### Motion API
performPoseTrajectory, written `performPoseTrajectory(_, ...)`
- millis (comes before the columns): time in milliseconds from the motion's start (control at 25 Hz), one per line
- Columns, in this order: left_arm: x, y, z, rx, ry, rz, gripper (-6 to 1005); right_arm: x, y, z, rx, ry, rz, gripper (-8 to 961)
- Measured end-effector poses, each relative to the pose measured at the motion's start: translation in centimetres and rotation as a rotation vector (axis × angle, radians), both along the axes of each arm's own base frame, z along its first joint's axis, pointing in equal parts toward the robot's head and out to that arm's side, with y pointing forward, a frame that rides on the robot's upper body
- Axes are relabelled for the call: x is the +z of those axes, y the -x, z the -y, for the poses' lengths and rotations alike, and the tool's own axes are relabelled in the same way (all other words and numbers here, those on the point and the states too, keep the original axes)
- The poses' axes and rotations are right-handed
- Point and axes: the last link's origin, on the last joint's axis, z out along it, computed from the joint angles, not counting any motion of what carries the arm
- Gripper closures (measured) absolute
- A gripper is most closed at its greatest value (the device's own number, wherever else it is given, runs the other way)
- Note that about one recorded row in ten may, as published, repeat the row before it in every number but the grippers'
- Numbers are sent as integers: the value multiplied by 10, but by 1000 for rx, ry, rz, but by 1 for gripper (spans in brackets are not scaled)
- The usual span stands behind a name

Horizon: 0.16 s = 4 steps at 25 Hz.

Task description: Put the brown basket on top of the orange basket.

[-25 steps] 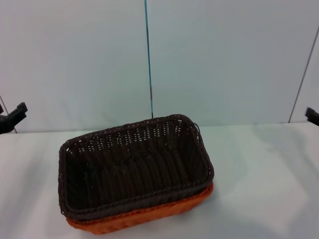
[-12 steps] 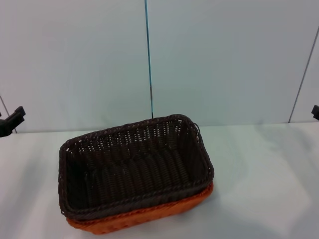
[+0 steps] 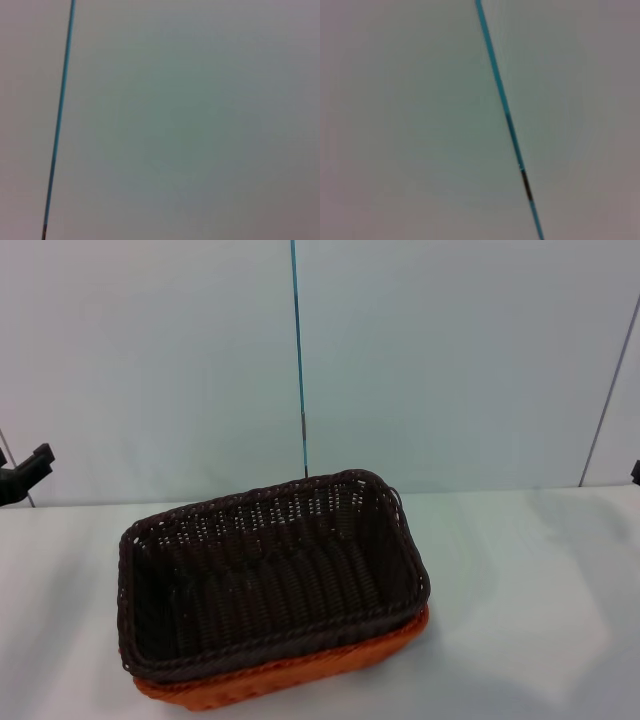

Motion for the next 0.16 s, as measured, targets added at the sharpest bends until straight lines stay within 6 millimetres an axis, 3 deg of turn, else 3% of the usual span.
performPoseTrajectory(160,1,0,0,2,0,1,277,4,-3,-3,-43,-36,-19,86)
